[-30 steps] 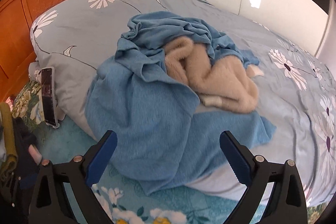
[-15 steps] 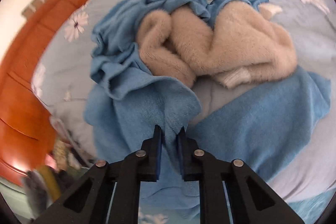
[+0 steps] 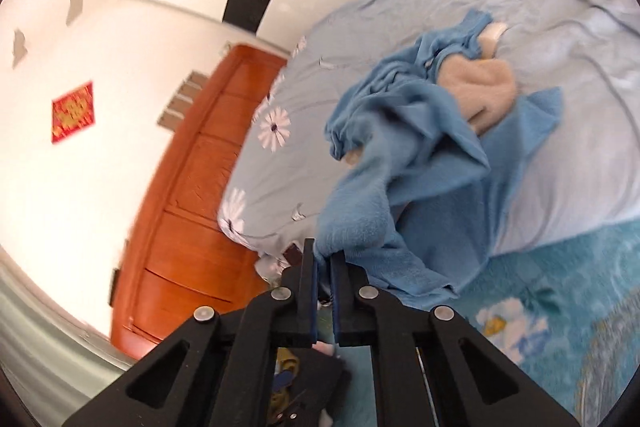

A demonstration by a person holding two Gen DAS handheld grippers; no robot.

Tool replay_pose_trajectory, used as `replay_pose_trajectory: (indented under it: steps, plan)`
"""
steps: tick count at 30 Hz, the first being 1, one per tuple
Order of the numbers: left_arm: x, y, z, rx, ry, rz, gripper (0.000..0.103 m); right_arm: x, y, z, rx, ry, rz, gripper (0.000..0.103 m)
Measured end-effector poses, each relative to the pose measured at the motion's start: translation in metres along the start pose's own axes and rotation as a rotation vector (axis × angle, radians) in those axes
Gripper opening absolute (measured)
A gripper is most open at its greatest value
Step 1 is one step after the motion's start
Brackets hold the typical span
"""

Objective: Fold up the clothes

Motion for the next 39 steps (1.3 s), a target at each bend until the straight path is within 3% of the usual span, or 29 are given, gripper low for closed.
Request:
replay_pose_trajectory:
  steps: [9,12,14,17,22,29,35,39]
  plan:
    - [0.047,-0.019,-0.041,-0.063,-0.069,0.018,0.103,0.191,-0.004,0.016,-0.01,-0.08,-0.246,0.005]
    - [0.058,-0.028,-0.062,-0.108,-0.1,0.02,0.103,0.253,-0.007,0.037,0.058,-0.121,-0.308,0.005]
    - [0.063,-0.035,-0.073,-0.132,-0.121,0.023,0.103,0.283,-0.008,0.053,0.104,-0.15,-0.322,0.005]
    - [0.066,-0.04,-0.079,-0.133,-0.134,0.037,0.103,0.283,-0.009,0.071,0.176,-0.215,-0.266,0.005]
    - [0.067,-0.039,-0.07,-0.11,-0.121,0.046,0.103,0.207,-0.034,0.06,0.163,-0.23,-0.06,0.005]
    - [0.062,-0.025,-0.021,-0.028,-0.063,0.051,0.103,0.059,-0.072,0.052,0.113,-0.139,0.19,0.005]
    - [0.051,-0.022,0.013,0.034,-0.03,0.076,0.103,-0.05,-0.104,0.038,0.167,-0.212,0.417,0.006]
    - [0.039,-0.03,0.017,0.051,-0.038,0.128,0.103,-0.081,-0.125,0.023,0.188,-0.286,0.527,0.008]
Point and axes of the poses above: each gripper's, at about its wrist camera, not at the fingertips, and x roughly against the way its jaws point, z to its left, y to its top, the point moved 3 cm from there along -x, roughly the way its jaws point, and after that the axes turned 13 degrees about x, right-handed, at the moved point
